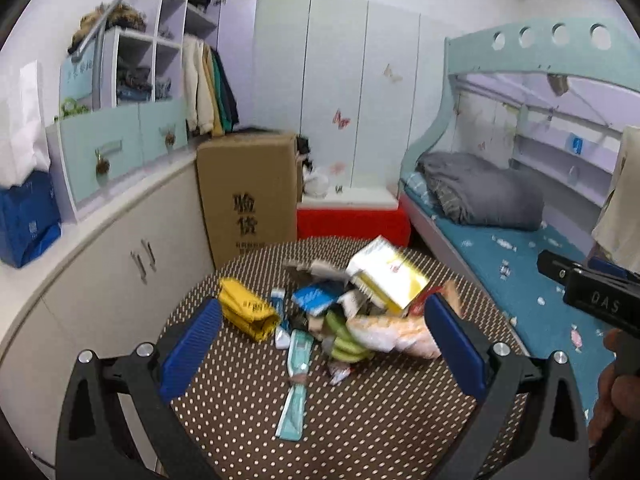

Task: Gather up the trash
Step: 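Grasp the red snack bag with the right tool while the left tool grasps the teal tube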

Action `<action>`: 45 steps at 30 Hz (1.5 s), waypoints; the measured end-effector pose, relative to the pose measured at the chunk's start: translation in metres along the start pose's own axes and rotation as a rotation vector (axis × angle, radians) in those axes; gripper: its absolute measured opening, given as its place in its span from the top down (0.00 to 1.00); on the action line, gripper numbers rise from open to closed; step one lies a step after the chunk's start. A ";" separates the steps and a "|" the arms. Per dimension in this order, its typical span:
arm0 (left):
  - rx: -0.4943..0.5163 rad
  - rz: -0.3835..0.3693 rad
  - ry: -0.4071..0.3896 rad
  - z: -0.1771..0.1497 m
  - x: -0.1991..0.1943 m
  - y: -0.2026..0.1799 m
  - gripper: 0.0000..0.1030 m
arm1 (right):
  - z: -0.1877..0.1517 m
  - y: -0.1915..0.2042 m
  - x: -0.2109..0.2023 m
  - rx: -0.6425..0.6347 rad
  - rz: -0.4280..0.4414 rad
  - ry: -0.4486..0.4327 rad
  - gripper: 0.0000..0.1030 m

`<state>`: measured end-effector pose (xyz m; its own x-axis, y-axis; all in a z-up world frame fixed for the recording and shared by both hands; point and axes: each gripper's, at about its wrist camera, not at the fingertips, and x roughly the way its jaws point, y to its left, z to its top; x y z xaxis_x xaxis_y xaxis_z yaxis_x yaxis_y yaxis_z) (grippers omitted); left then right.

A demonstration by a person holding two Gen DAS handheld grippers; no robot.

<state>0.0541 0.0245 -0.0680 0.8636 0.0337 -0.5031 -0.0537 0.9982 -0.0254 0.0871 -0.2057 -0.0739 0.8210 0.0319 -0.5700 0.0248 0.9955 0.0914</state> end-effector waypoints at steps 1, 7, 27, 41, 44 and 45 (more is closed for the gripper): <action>-0.001 0.000 0.018 -0.004 0.006 0.002 0.04 | -0.004 -0.001 0.013 0.000 0.003 0.031 0.05; -0.004 0.008 0.110 -0.023 0.041 0.016 0.04 | -0.020 0.000 0.077 -0.001 0.038 0.167 0.05; 0.039 0.052 0.313 -0.074 0.125 0.040 0.04 | -0.023 -0.006 0.171 0.112 0.205 0.303 0.70; 0.029 -0.081 0.418 -0.083 0.163 0.046 0.80 | -0.036 -0.071 0.116 0.207 0.158 0.221 0.73; 0.012 -0.084 0.414 -0.087 0.156 0.048 0.80 | -0.037 -0.078 0.106 0.224 0.162 0.200 0.73; 0.009 -0.082 0.409 -0.088 0.152 0.049 0.80 | -0.038 -0.081 0.101 0.225 0.162 0.191 0.73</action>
<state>0.1388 0.0742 -0.2217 0.5946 -0.0667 -0.8013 0.0130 0.9972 -0.0733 0.1465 -0.2794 -0.1704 0.7033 0.2256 -0.6741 0.0456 0.9320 0.3595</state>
